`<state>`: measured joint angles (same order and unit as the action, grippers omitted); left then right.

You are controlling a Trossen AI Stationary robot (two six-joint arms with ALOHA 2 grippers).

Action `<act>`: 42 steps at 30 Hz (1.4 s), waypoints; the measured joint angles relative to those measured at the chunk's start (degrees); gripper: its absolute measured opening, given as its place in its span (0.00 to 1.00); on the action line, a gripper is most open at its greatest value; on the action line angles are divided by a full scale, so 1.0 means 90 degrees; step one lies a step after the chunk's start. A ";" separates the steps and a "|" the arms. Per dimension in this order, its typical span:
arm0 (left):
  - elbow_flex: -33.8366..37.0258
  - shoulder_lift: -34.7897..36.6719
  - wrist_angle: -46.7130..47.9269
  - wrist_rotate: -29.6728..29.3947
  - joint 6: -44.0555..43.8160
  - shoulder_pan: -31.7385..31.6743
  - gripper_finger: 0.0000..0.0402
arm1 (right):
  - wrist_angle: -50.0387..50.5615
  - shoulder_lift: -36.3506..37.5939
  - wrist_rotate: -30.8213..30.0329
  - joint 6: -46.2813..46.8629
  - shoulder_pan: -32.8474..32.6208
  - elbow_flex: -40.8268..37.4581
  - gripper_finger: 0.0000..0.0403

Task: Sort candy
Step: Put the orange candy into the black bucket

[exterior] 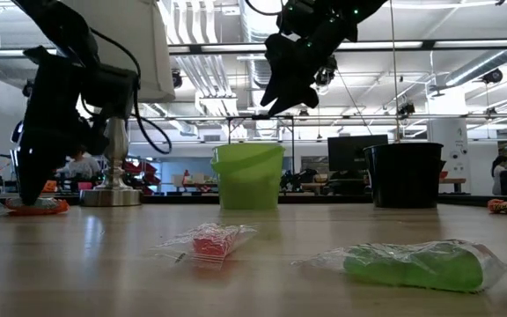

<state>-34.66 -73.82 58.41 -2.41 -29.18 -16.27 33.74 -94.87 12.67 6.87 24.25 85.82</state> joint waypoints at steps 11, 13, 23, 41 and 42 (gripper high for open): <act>-0.0073 -0.0882 -0.0003 0.0053 0.0041 -0.0010 0.48 | 0.0245 0.0004 -0.0001 -0.0005 0.0000 0.0000 0.42; -0.0118 -0.0970 -0.0003 0.0071 0.0109 -0.0010 0.45 | 0.0310 0.0005 0.0000 -0.0005 0.0000 0.0000 0.43; -0.0361 -0.1253 -0.0087 -0.0003 0.0695 -0.0010 0.16 | 0.0398 0.0007 0.0000 0.0017 0.0000 0.0000 0.42; -0.1700 -0.0295 0.0421 0.1433 0.1333 0.0021 0.05 | 0.0663 0.0528 0.2389 -0.0229 -0.0010 0.0002 0.36; -0.1858 -0.0209 0.0421 0.1557 0.1372 0.0022 0.05 | 0.0665 0.0585 0.2562 -0.0229 -0.0012 0.0002 0.36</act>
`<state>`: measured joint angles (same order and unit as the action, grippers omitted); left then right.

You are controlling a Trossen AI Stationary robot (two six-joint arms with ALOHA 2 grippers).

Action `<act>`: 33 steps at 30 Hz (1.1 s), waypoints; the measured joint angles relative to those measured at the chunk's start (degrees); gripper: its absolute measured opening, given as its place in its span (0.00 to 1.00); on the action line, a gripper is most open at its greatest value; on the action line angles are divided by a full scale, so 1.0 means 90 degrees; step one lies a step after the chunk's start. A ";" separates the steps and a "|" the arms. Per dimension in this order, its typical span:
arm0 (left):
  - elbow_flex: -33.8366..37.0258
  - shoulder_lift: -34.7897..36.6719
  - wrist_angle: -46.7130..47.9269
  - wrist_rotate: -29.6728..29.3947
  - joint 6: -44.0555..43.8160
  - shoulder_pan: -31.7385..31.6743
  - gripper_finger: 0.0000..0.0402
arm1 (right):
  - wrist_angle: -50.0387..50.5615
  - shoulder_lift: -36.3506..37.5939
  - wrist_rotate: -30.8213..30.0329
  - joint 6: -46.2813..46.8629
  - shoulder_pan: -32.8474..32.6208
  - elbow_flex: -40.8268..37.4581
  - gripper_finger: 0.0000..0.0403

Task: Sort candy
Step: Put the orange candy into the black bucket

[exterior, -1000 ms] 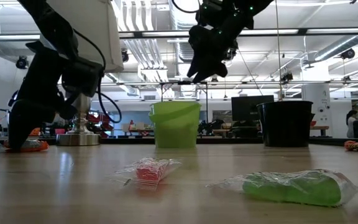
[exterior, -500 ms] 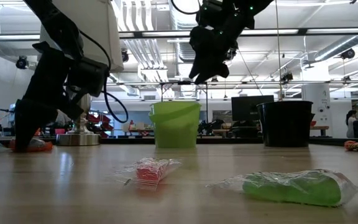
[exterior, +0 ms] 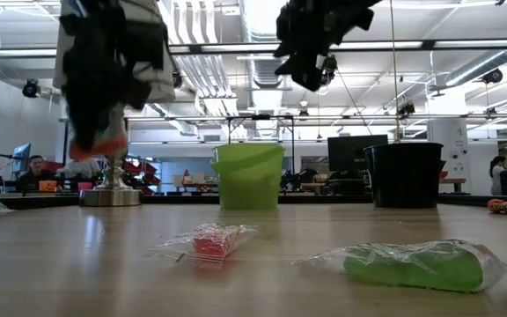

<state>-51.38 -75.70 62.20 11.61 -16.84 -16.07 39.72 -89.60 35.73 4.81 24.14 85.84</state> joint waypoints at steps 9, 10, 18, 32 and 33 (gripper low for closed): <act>-0.1417 0.0296 -0.0174 0.0295 0.0428 0.0175 0.05 | 0.0015 0.0255 0.0320 0.0195 -0.0318 0.0002 0.36; -0.1553 0.0281 -0.0238 0.0295 0.0492 0.0221 0.05 | 0.0027 0.0254 0.0332 0.0362 -0.0371 0.0002 0.36; -0.2534 -0.0021 -0.0812 0.0293 0.1079 0.0621 0.05 | 0.0029 0.0196 0.0380 0.1499 -0.0600 0.0002 0.35; -0.3390 -0.1089 -0.1472 0.0273 0.1989 0.0769 0.05 | -0.1662 0.0202 0.0168 0.1893 -0.0867 0.0002 0.35; -0.3458 -0.1181 -0.1467 0.0273 0.2007 0.0769 0.05 | -0.1784 0.0207 0.0052 0.1891 -0.0900 0.0003 0.35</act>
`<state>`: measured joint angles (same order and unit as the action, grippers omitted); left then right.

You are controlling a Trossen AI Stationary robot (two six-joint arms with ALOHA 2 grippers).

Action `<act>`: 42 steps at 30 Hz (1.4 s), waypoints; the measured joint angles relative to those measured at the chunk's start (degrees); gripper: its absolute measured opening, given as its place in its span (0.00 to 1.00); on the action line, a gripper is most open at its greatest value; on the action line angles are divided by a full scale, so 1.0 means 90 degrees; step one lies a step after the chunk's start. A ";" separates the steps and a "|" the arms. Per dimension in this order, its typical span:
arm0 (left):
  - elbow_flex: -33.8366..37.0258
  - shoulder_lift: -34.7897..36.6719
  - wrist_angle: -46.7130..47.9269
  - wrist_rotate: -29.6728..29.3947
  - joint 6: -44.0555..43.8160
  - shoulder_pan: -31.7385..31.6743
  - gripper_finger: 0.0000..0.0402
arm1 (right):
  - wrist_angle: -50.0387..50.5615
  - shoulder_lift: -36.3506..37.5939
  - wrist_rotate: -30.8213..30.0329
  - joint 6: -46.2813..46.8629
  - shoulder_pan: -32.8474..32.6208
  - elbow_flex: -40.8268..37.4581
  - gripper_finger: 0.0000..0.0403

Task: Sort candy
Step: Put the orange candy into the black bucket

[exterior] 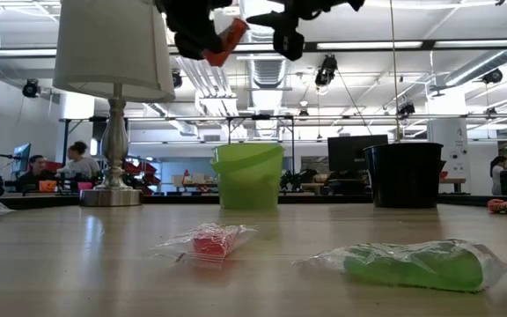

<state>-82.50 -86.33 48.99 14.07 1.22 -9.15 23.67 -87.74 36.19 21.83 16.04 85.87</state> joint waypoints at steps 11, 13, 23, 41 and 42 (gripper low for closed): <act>-0.0623 -0.0288 0.0274 0.0045 0.0142 -0.0002 0.05 | 0.0157 -0.0014 -0.0292 0.0029 -0.0020 -0.0001 0.47; -0.0667 -0.0272 0.0270 0.0046 0.0142 -0.0002 0.05 | 0.0169 -0.0013 -0.0360 0.0008 -0.0020 -0.0001 0.49; -0.0670 -0.0274 0.0228 -0.0279 0.0149 -0.0007 0.05 | 0.0197 -0.0083 -0.0310 0.0007 -0.0186 -0.0001 0.50; -0.0663 -0.0286 0.0102 -0.0350 0.0295 -0.0012 0.05 | 0.0084 -0.0304 -0.0890 -0.0250 -0.0268 -0.0008 0.22; -0.0663 -0.0285 0.0101 -0.0350 0.0301 -0.0010 0.05 | 0.0086 -0.0304 -0.0881 -0.0256 -0.0268 -0.0008 0.19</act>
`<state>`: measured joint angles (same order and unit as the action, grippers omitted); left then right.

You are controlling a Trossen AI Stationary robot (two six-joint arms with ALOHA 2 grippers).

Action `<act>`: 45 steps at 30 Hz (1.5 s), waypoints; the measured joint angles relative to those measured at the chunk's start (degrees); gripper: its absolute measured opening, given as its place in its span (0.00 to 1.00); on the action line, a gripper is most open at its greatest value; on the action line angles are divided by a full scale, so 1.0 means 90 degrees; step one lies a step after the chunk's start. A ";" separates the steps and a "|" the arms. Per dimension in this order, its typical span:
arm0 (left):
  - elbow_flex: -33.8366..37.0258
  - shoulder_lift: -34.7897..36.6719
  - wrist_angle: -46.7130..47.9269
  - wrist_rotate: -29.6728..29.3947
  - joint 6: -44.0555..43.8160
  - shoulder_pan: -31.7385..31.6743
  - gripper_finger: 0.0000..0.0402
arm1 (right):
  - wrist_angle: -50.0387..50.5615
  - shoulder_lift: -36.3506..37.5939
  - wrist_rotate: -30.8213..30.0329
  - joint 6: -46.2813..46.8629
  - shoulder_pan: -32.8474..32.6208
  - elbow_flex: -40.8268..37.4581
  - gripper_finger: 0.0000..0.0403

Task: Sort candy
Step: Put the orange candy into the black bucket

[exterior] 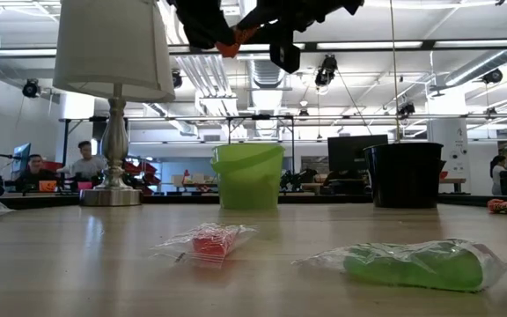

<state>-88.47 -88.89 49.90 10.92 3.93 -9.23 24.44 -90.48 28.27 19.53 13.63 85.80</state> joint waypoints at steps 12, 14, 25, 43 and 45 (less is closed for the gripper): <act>0.0002 0.0000 0.0001 -0.0047 0.0007 0.0000 0.05 | 0.0003 0.0008 0.0008 -0.0131 0.0000 0.0000 0.03; 0.0002 0.0001 -0.0022 -0.0288 0.0009 0.0003 0.06 | 0.0029 0.0027 -0.0008 -0.0130 -0.0001 0.0000 0.03; 0.0007 0.0019 0.0070 -0.0769 0.0056 0.0002 0.25 | 0.0453 0.0162 -0.0037 -0.0207 -0.0017 0.0004 0.03; 0.0010 0.0137 0.1732 -0.1496 0.0059 -0.0002 0.34 | 0.4052 0.0177 -0.2829 -0.1185 0.0896 0.0010 0.03; 0.0010 0.0137 0.1836 -0.1496 0.0003 -0.0002 0.34 | 0.4374 0.0177 -0.3006 -0.1193 0.1188 0.0008 0.03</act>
<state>-88.38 -87.66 66.42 -2.55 3.96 -9.26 63.81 -88.88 1.22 8.80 24.32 85.87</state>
